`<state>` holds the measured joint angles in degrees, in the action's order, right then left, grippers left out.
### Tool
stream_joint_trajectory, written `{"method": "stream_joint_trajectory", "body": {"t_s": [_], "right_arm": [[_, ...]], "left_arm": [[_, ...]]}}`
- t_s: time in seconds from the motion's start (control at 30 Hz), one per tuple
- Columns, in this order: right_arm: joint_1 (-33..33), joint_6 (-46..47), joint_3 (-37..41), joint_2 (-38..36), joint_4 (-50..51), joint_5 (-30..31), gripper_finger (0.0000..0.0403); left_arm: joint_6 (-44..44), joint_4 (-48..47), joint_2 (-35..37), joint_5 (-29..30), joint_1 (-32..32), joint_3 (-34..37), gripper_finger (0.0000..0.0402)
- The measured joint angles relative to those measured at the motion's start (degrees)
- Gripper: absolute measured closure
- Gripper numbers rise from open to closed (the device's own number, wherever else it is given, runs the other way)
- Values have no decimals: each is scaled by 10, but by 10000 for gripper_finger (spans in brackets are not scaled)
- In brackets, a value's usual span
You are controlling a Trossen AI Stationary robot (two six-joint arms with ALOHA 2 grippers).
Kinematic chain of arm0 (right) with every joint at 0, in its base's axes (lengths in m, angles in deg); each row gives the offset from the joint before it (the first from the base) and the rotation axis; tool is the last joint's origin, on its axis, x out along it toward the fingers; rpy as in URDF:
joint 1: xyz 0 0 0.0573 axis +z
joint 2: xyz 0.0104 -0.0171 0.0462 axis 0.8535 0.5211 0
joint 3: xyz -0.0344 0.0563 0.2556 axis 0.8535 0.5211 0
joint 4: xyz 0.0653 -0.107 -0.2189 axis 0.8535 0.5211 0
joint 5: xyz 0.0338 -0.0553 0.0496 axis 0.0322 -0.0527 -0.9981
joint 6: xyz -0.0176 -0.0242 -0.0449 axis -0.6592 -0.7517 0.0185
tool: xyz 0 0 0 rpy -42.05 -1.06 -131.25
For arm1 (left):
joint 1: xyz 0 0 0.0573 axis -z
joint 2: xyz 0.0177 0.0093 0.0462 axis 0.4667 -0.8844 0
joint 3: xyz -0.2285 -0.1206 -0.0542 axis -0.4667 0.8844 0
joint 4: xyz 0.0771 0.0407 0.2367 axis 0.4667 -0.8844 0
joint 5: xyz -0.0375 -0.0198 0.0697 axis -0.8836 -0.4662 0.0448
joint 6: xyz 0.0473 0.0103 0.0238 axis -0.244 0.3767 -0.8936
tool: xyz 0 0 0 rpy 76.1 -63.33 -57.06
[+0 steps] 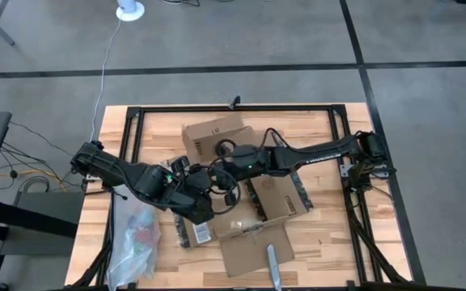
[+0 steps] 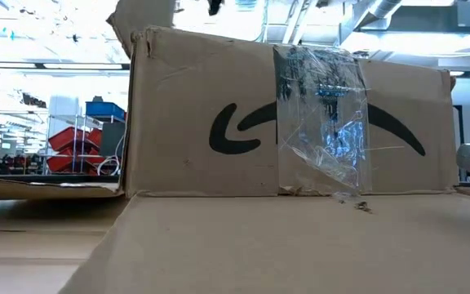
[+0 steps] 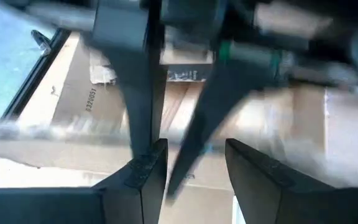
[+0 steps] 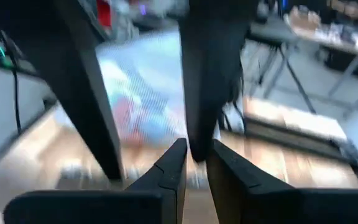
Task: Unpack boxes
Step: Break down the box until it is fully flat
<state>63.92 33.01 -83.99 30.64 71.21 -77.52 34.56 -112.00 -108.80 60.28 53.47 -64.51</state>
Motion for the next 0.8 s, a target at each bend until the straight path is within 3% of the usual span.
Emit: {"method": "stream_joint_trajectory", "body": {"t_s": [0.23, 0.37, 0.5, 0.63, 0.73, 0.8], "right_arm": [[1, 7, -20, 72, 6, -16, 355], [0, -6, -41, 68, 43, -16, 355], [-7, -57, -81, 28, 174, -6, 355], [-49, -84, -90, -5, 400, -2, 355], [-91, -81, -53, -1, 541, 2, 355], [-112, -75, 3, 0, 542, -11, 355]], "left_arm": [[0, -1, 0, 0, 12, -28, 254], [3, -3, 0, 0, 17, -30, 254], [6, -25, 0, 6, 17, -31, 254], [7, -33, 0, 5, 17, -29, 254], [35, -63, 0, 5, 21, -29, 254], [73, -94, 1, 5, 30, -18, 254]]}}
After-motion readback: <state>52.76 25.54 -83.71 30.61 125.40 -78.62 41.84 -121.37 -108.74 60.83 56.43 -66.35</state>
